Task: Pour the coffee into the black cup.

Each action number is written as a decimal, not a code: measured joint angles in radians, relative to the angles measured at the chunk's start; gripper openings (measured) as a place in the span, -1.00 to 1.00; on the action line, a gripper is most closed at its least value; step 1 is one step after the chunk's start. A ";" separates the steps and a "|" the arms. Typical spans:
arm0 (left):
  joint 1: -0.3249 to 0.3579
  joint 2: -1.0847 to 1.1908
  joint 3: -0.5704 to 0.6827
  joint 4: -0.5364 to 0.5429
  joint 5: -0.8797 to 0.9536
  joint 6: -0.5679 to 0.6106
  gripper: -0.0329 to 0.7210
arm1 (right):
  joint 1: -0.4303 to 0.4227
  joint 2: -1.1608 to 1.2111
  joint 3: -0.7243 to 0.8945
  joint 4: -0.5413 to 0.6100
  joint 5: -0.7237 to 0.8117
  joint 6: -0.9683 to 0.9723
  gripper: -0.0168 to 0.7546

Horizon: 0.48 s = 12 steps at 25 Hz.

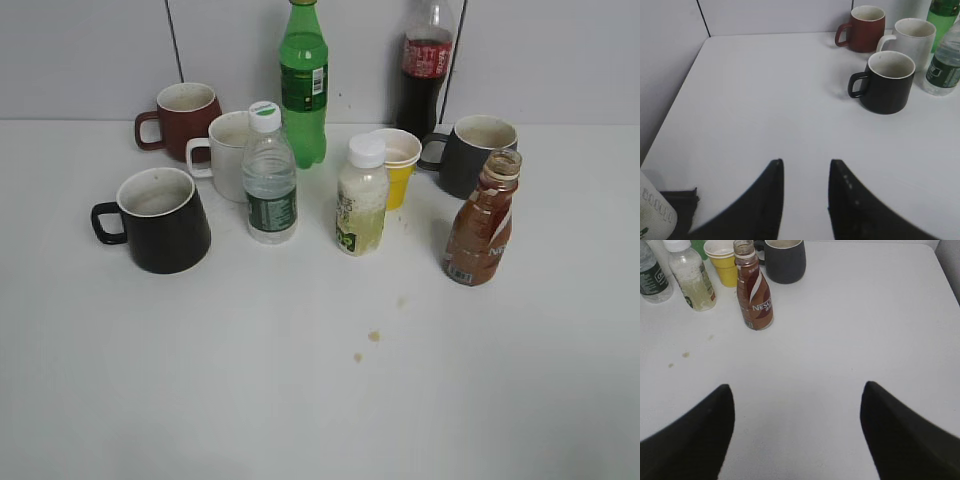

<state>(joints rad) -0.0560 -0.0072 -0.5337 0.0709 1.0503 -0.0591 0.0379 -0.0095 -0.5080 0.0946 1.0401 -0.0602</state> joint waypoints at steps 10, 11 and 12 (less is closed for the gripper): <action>0.000 0.000 0.000 0.000 0.000 0.000 -0.27 | 0.000 0.000 0.000 0.003 0.000 0.000 0.56; 0.000 0.000 0.000 0.000 0.000 0.000 -0.27 | 0.000 0.000 0.000 0.003 0.000 0.000 0.56; 0.000 0.000 0.000 0.000 0.000 0.000 -0.27 | 0.000 0.000 0.000 0.003 0.000 0.000 0.56</action>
<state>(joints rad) -0.0560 -0.0072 -0.5337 0.0709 1.0503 -0.0591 0.0379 -0.0095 -0.5080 0.0974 1.0401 -0.0602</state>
